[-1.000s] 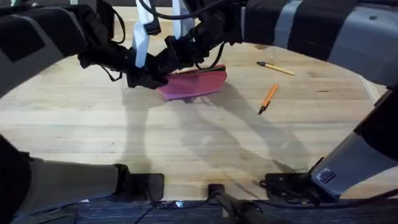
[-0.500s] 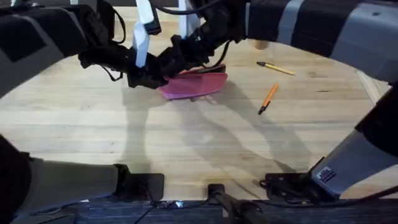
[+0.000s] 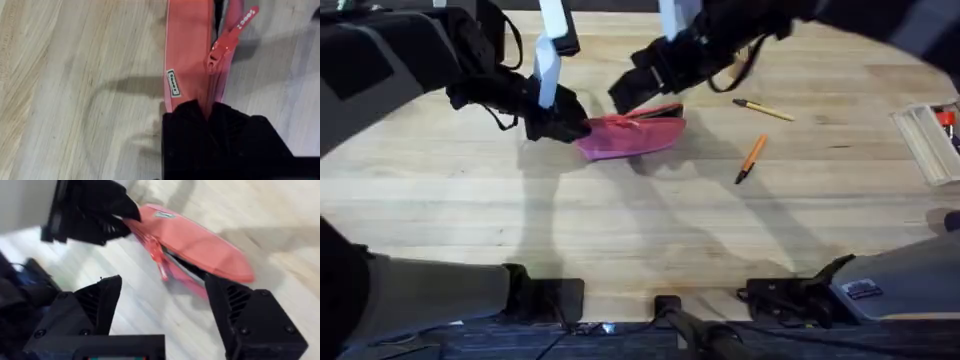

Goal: Unzip the bag, pick up the pens from the table one at a time and place them inside, then zip the bag closed.

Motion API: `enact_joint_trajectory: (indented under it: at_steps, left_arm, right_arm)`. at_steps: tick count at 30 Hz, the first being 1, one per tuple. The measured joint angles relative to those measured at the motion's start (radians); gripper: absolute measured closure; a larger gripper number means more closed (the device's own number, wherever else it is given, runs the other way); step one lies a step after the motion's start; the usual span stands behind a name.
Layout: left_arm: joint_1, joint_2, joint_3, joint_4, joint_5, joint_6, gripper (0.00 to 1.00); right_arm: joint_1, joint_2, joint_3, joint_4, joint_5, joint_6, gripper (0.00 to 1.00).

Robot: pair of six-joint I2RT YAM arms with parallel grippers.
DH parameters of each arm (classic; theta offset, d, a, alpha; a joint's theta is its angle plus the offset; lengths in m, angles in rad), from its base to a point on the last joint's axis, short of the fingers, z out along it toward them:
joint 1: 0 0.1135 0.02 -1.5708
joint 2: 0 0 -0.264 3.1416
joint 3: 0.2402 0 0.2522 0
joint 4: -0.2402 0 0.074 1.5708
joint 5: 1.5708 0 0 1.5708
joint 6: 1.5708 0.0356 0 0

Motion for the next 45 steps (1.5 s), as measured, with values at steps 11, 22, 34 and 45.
enact_joint_trajectory:
  at_steps: [11, 22, 34, 45]
  left_arm:
    - [0.000, 0.000, 0.000, 0.001, 0.011, -0.003, 0.045]
    - [0.000, 0.000, 0.001, 0.015, 0.013, -0.003, 0.007]
    - [0.000, -0.242, 0.143, -0.110, -0.001, -0.056, 0.007]
    - [0.000, -0.393, 0.150, -0.402, -0.024, -0.160, 0.007]
  right_arm:
    - [-0.002, -0.104, 0.001, -0.022, 0.093, -0.131, 0.004]
    - [-0.002, -0.103, 0.001, -0.014, 0.141, -0.328, 0.004]
    - [-0.002, -0.103, 0.001, -0.001, 0.164, -0.558, 0.004]
    - [-0.002, -0.103, 0.001, 0.012, 0.165, -0.800, 0.004]
